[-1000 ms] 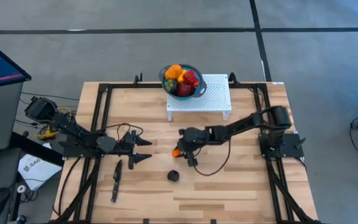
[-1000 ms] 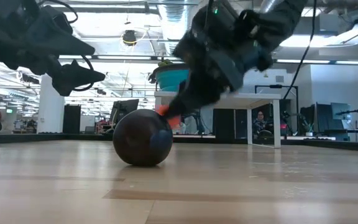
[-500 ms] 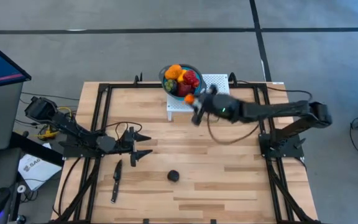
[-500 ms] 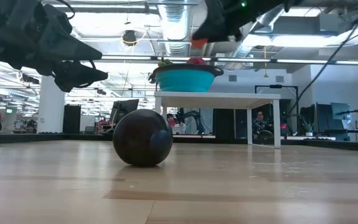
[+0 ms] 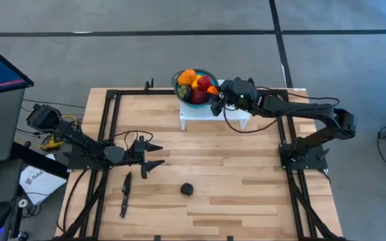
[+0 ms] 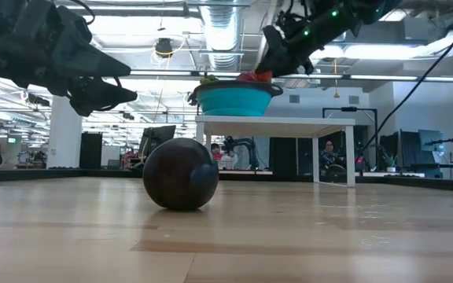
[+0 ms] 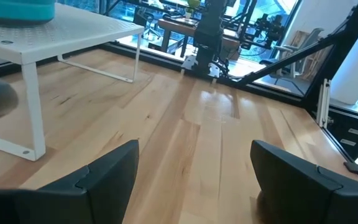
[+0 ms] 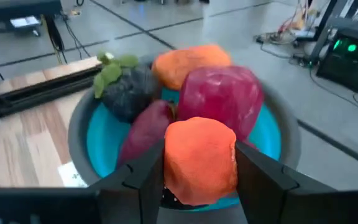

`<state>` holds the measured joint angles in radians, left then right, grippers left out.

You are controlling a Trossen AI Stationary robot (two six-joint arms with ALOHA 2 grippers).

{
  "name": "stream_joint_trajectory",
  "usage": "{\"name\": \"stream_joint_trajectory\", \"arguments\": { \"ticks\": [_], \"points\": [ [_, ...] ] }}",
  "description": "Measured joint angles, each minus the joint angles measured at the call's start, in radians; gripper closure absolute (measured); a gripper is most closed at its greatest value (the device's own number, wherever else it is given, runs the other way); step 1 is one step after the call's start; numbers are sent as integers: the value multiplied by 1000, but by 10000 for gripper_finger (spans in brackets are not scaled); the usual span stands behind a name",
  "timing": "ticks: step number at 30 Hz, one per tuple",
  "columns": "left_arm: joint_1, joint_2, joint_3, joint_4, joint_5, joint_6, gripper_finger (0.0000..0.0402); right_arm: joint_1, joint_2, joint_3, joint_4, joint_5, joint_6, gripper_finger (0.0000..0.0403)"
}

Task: Pick & Place Fruit
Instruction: Put the orange into the blue strainer bowl on the shelf, then put the purple plum into the blue strainer bowl on the shelf

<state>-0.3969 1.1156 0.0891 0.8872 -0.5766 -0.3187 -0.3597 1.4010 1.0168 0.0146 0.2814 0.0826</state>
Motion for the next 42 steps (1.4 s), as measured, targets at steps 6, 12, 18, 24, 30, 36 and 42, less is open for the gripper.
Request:
{"name": "stream_joint_trajectory", "arguments": {
  "ticks": [6, 12, 18, 24, 30, 36, 42],
  "points": [
    [0, 0, 0, 4, 0, 0, 101, 6, 25, -2, -1, -8, -3, 234],
    [0, 0, 0, 6, 0, 0, 101, 5, 27, -2, -4, -5, -4, 187],
    [0, 0, 0, 7, 0, 0, 101, 6, 27, -2, 20, -5, -33, 136],
    [0, 0, 0, 8, 0, 0, 101, 42, -15, -3, 51, -2, -69, 132],
    [0, 0, 0, 8, 0, 0, 101, 205, -48, -3, -2, -4, -116, 132],
    [0, 0, 0, 9, 1, 0, 101, 438, 2, -44, -59, -8, -117, 132],
    [-2, 1, 3, 6, 82, 54, 101, 623, 109, -47, -30, -11, 3, 132]
  ]
}}
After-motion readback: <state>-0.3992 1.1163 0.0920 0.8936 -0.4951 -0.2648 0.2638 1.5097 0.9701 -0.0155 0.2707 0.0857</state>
